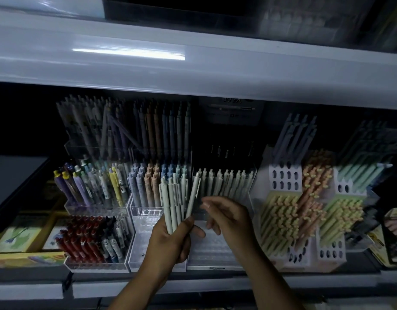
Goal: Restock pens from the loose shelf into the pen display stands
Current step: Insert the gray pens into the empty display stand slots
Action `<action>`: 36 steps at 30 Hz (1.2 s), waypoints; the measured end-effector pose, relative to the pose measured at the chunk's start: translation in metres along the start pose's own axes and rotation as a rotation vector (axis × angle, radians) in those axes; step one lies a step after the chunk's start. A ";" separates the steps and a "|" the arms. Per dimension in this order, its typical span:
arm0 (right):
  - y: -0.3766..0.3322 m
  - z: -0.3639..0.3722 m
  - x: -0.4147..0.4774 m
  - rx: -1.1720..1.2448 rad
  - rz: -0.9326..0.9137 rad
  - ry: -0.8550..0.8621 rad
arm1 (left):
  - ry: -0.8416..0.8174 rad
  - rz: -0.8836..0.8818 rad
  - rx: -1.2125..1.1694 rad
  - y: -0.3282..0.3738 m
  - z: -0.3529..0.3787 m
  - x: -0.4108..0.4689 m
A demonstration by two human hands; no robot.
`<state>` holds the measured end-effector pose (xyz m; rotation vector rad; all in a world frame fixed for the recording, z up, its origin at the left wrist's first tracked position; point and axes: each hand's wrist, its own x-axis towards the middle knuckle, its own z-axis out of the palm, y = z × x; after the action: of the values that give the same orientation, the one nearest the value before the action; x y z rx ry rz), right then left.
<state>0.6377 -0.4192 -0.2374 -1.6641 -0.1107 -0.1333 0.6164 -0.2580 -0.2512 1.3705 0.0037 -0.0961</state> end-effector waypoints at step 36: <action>0.075 -0.043 0.061 -0.567 -0.284 0.276 | -0.021 0.016 -0.047 -0.009 -0.005 0.006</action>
<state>0.7085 -0.4695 -0.2975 -2.1674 -0.1050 -0.6560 0.6217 -0.2548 -0.2613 1.3225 -0.0223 -0.0962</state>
